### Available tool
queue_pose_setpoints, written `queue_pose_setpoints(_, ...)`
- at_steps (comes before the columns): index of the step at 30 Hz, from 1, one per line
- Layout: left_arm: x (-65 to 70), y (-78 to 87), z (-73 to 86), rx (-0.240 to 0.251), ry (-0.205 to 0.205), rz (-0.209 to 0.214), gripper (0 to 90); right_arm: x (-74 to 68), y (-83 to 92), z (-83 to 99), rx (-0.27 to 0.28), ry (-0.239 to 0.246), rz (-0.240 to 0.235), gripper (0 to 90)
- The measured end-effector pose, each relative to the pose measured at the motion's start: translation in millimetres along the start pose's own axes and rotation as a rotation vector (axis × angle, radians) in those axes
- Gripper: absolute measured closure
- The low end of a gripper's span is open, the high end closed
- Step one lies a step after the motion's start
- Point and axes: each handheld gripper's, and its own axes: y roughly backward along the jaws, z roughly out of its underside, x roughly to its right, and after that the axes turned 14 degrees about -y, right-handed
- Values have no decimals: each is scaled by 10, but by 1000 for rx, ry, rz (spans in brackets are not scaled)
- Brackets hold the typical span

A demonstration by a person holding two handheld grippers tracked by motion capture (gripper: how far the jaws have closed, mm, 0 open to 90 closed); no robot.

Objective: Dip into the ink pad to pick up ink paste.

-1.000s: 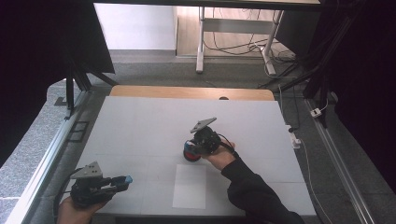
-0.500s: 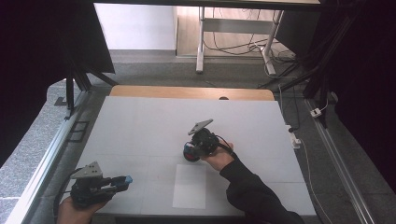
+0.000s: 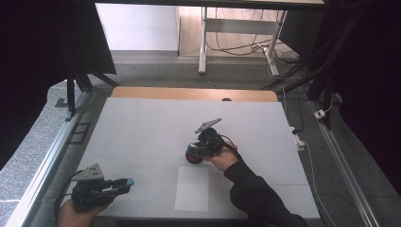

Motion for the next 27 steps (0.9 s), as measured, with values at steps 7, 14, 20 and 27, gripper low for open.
queue_pose_setpoints(7, 3, -2, -1, -2, -2, -1, 685, -51, -6, 6, 2, 29, 26, 711)
queue_pose_setpoints(14, 3, 4, 2, -3, 3, -14, 685, -139, -9, 21, 0, 79, 73, 710)
queue_pose_setpoints(20, -11, 8, 7, 2, 23, -20, 685, -125, -5, 20, 3, 89, 65, 708)
queue_pose_setpoints(27, -17, 9, 7, -2, 43, -34, 685, -104, 2, 23, 7, 82, 48, 708)
